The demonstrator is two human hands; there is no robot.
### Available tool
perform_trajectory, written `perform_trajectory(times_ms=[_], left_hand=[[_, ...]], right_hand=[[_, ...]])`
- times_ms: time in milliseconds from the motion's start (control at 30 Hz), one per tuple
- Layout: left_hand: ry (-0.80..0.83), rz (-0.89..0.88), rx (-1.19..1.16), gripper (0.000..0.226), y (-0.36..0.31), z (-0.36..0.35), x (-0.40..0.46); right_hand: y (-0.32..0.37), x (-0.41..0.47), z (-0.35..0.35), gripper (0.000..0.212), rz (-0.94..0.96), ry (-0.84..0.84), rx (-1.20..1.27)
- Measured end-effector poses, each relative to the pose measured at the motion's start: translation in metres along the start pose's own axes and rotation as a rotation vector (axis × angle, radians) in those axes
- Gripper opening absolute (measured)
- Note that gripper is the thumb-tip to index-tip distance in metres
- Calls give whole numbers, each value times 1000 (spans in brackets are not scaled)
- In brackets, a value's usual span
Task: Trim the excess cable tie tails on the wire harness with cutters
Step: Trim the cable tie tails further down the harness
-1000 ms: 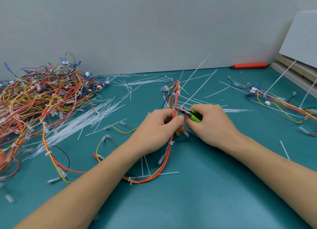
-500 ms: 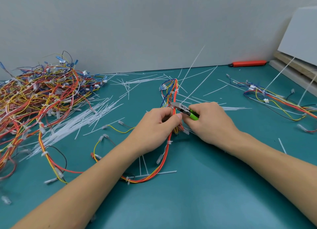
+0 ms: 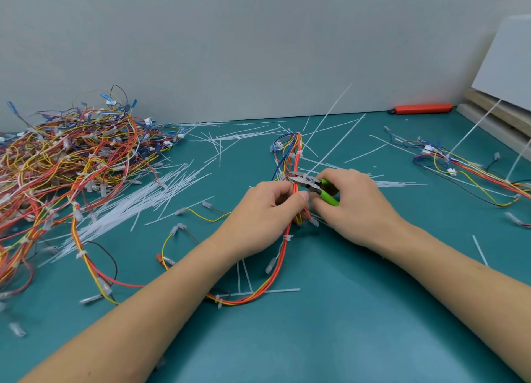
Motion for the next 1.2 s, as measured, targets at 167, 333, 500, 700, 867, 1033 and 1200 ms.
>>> perform_trajectory(times_ms=[167,333,500,700,867,1033,1200], left_hand=[[8,7,-11,39,1,-1,0],[-3,-14,14,38,-2,0,-1],[-5,-18,25,35,-4,1,-2],[-11,-2,24,34,-2,2,-2],[-12,-1,38,38,-2,2,-1],[-8,10,3,36,2,0,0],[2,17,-49,38,3,-3,1]], right_hand=[[0,1,0,14,1,5,12],[-5,0,1,46,-58,-9,-59],[-2,-3,3,48,-50,-28,-56],[2,0,0,8,2,10,-37],[-6,0,1,29,-77,22,-55],[-8,-1,3,38,-121,19,-126],[-11,0,1,45,-125,101,-142]])
Point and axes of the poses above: each hand's wrist, its own x-axis towards the middle knuckle, its own z-axis out of the back of the hand, y = z × x, the point moved 10 cm from there along x, towards the middle knuckle, and after that the axes turned 11 degrees about x, right-handed, at the moved point
